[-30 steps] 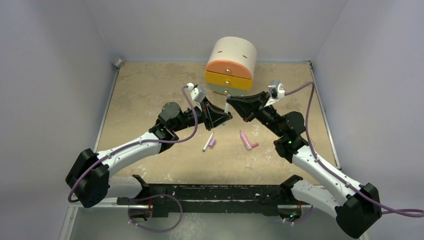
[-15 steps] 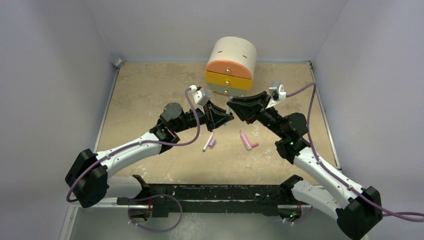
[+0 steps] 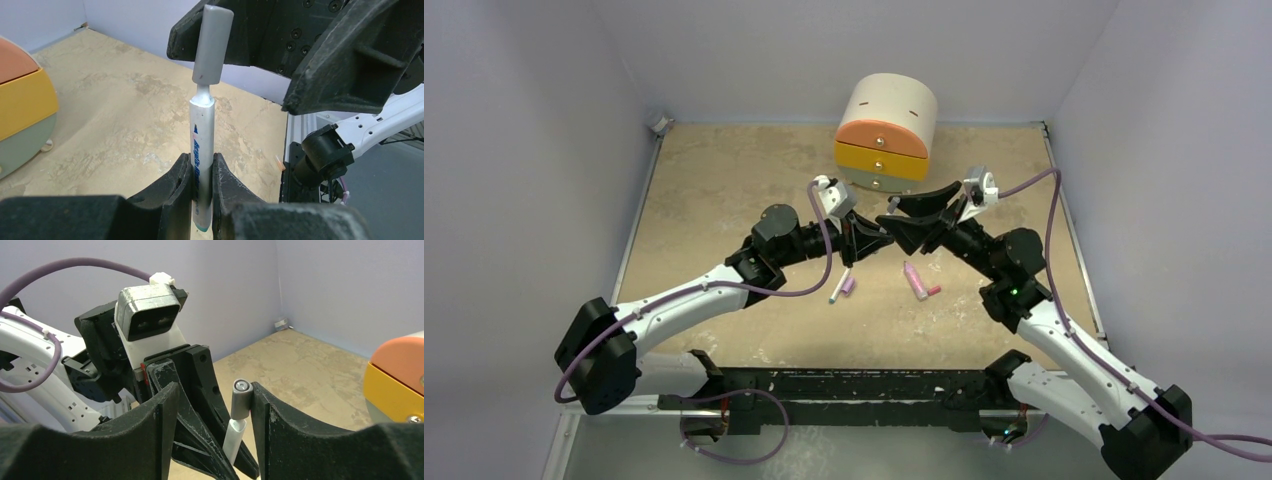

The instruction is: Insert the pens into the pen caps

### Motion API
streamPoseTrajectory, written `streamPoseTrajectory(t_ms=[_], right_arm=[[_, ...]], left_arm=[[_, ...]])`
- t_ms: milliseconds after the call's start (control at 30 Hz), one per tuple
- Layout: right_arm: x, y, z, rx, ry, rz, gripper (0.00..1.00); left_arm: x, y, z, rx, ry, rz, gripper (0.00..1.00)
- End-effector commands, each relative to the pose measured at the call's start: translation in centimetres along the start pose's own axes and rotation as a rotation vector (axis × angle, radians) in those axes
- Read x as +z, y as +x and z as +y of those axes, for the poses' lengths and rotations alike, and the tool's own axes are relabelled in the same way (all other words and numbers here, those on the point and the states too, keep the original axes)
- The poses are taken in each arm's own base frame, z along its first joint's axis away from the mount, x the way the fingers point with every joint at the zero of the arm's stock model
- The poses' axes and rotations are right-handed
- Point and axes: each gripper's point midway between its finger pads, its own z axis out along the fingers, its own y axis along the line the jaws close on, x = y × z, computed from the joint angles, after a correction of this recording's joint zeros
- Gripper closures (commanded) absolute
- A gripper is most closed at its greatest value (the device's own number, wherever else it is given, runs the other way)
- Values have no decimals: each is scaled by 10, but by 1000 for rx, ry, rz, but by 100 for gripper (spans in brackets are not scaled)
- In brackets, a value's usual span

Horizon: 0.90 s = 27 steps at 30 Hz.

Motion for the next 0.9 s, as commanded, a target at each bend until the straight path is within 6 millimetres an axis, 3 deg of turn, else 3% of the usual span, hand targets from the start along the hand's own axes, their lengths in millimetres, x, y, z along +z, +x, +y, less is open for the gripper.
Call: streamPoseTrajectory(t_ms=[0, 400, 700, 867], right_arm=[[4, -25, 14, -46, -48, -51, 44], [1, -21, 17, -36, -63, -45, 44], [-5, -22, 17, -29, -42, -56, 33], [-9, -32, 16, -37, -17, -84, 29]], left_arm=[[-2, -35, -5, 59, 0, -98, 100], [-5, -40, 3, 51, -51, -141, 100], [-8, -58, -3, 60, -34, -198, 100], [-10, -55, -2, 61, -40, -191, 100]])
